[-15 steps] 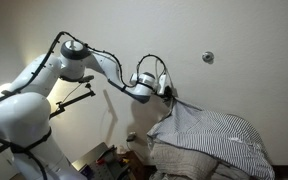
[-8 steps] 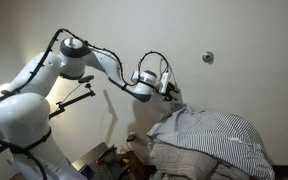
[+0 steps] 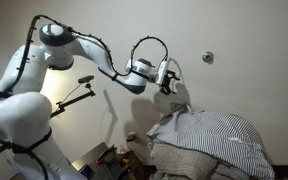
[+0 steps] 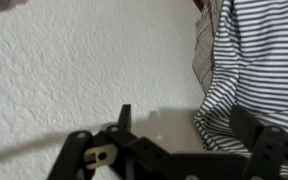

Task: Unfold the striped garment

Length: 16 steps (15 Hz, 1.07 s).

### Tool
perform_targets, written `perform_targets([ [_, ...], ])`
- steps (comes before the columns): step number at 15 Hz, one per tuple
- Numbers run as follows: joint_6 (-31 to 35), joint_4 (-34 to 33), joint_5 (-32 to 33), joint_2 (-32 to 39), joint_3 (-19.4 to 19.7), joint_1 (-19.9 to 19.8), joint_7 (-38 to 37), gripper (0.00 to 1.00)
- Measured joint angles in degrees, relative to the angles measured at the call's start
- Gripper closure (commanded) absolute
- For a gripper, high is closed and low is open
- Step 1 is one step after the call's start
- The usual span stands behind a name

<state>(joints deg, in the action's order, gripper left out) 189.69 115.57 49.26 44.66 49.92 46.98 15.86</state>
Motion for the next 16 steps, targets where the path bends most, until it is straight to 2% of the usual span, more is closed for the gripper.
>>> perform_targets([
  [4, -0.82, 6.34, -0.03, -4.59, 5.92, 2.13, -0.64, 0.0],
  [8, -0.68, 9.63, -0.85, -5.2, 12.51, 4.94, -2.32, 0.0],
  [16, -0.68, 10.11, -0.85, -5.01, 12.52, 4.74, -2.4, 0.0],
])
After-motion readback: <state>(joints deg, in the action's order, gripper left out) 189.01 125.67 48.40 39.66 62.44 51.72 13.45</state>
